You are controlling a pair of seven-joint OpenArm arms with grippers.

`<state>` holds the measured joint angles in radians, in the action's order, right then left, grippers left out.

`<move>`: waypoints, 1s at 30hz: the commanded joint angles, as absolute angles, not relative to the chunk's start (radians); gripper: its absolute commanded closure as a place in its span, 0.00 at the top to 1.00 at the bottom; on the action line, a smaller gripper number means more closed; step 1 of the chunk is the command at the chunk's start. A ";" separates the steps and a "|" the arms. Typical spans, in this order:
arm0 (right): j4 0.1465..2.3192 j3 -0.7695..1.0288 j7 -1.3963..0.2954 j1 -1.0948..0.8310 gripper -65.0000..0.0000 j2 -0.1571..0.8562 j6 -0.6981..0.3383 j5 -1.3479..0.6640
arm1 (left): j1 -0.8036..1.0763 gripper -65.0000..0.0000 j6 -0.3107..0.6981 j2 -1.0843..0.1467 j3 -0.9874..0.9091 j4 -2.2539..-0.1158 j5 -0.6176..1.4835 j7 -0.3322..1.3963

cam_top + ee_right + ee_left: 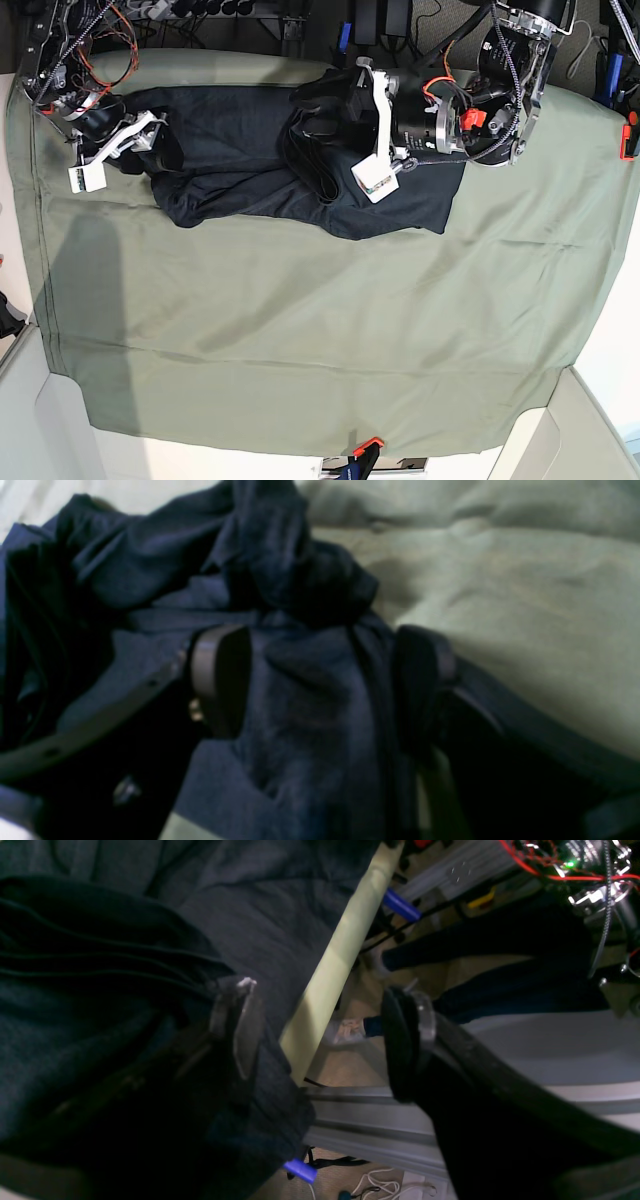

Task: Fold the T-shirt properly
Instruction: 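Fold the band end over toward the right gripper with the left gripper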

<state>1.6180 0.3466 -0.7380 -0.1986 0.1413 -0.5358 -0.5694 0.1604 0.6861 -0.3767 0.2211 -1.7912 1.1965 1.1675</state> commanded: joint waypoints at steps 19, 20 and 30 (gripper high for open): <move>1.625 0.158 -0.759 -0.192 0.66 0.146 -0.533 -0.575 | 0.152 0.60 0.698 -0.434 -0.079 -1.854 1.246 1.151; 1.626 0.158 -0.758 -0.191 0.62 0.146 -0.529 -0.564 | 0.153 0.60 0.698 -0.446 -0.079 -1.854 1.246 1.148; 1.635 0.190 -0.677 -0.162 0.00 0.147 -0.528 -0.407 | 0.153 0.60 0.698 -0.474 -0.134 -1.854 1.246 1.126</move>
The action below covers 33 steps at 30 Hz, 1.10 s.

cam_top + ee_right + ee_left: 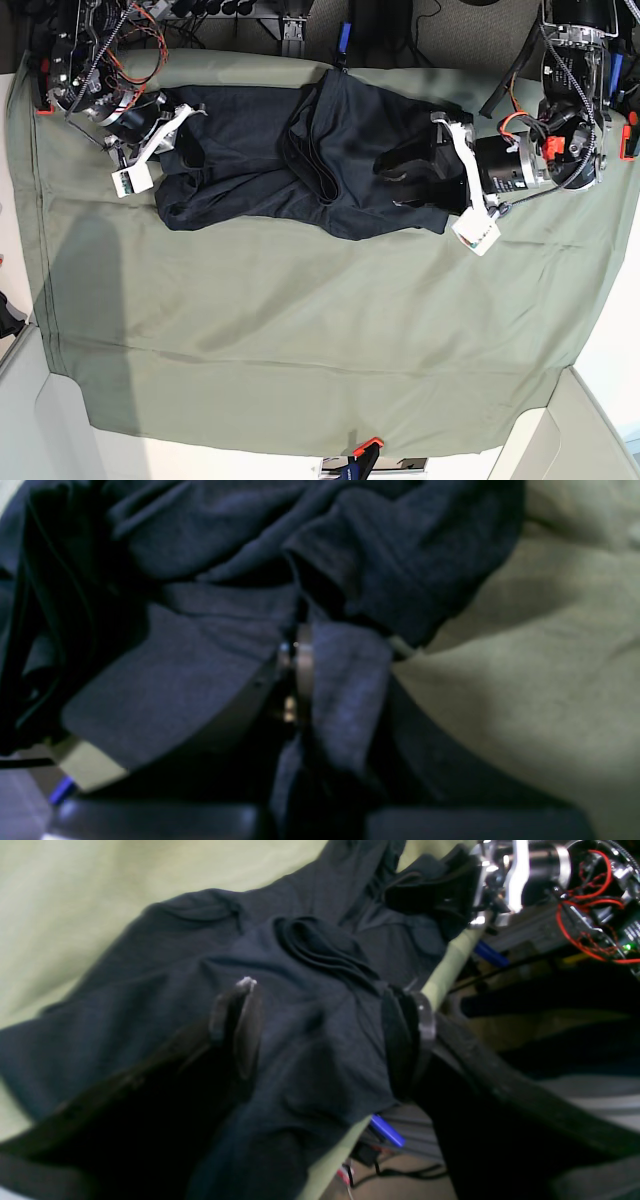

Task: Fold the T-shirt properly
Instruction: 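Fold the band end over toward the right gripper with the left gripper, then fold the other band end inward with the right gripper and release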

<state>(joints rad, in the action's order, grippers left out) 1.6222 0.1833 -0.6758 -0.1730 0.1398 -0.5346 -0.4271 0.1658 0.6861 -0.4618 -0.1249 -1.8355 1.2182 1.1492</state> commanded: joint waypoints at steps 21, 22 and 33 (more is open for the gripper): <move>1.683 0.458 -0.750 -0.095 0.00 0.301 -0.528 -0.556 | 0.250 0.60 0.698 -0.474 -0.320 -1.848 1.243 1.126; 1.710 0.458 -0.768 -0.095 0.00 0.279 -0.528 -0.572 | 0.257 0.60 0.698 -0.474 -0.320 -1.848 1.233 1.126; 1.977 0.109 -0.769 -0.197 0.00 -0.058 -0.529 -0.471 | 0.320 0.60 0.698 -0.474 -0.320 -1.794 1.208 1.124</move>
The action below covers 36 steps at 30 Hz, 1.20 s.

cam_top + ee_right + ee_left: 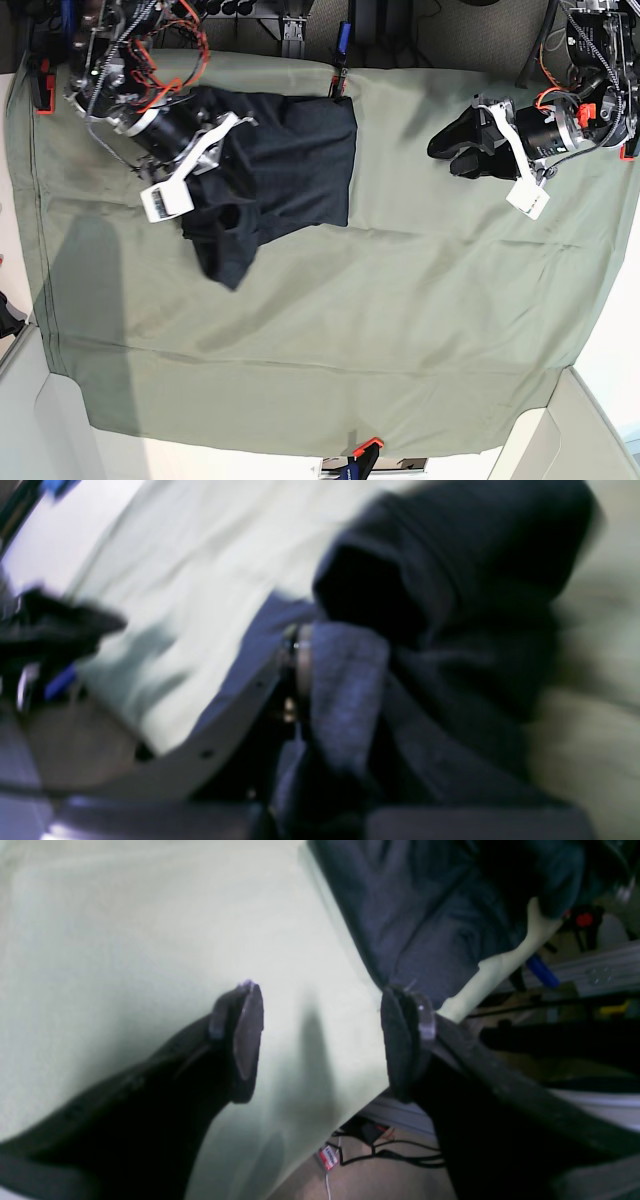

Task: Fold the T-shirt properly
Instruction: 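Fold the other band end inward with the right gripper and release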

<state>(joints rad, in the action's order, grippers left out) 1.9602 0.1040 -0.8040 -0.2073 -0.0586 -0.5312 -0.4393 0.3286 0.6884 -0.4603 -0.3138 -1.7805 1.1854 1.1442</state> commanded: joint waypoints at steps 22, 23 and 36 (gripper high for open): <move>1.951 -0.276 -0.680 -0.151 0.61 -0.083 -0.535 -0.263 | 0.319 0.15 0.698 -0.474 -0.305 -1.812 1.306 1.182; 1.965 -0.258 -0.674 -0.138 0.61 -0.083 -0.524 -0.239 | 0.322 0.06 0.698 -0.474 -0.288 -1.837 1.310 1.183; 1.875 0.149 -0.634 0.056 0.00 -0.077 -0.440 -0.106 | 0.326 0.00 0.698 -0.427 0.356 -2.076 0.669 0.881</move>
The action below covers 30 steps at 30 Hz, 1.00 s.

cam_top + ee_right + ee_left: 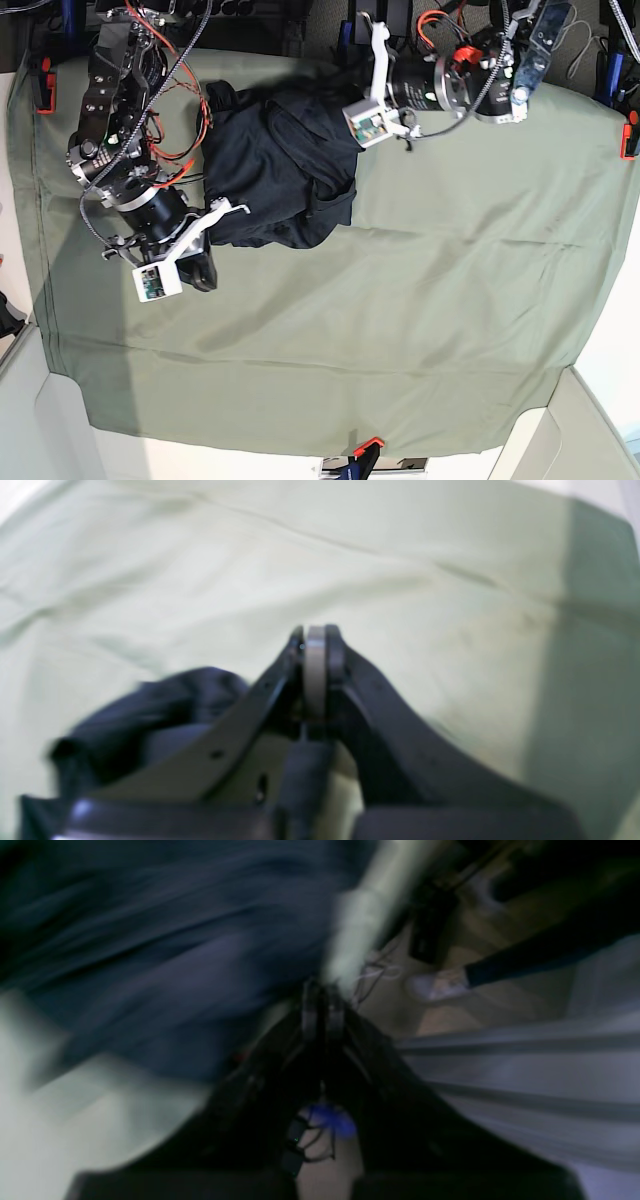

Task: Fold the T-shirt properly
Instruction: 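Fold the other band end inward with the right gripper and release, then push the folded bundle's sides inward with both grippers to square it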

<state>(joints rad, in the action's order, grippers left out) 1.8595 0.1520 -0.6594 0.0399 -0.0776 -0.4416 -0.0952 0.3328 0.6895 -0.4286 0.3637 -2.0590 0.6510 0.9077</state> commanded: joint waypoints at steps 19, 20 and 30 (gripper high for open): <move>1.694 0.202 -0.616 0.112 0.00 0.002 -0.441 -0.165 | 0.149 0.00 0.698 -0.395 0.564 -1.816 0.321 0.819; 1.694 0.202 -0.614 0.113 0.00 0.002 -0.441 -0.165 | 0.138 0.00 0.698 -0.402 0.563 -1.813 0.304 0.819; 1.694 0.202 -0.614 0.110 0.00 0.002 -0.441 -0.165 | -0.010 0.00 0.639 -0.530 0.562 -1.813 0.278 0.820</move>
<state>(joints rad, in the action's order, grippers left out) 1.6772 0.2008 -0.6395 0.0940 -0.0002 -0.4408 -0.1535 0.0071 0.6579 -0.5201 0.5705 -1.8038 0.2974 0.8154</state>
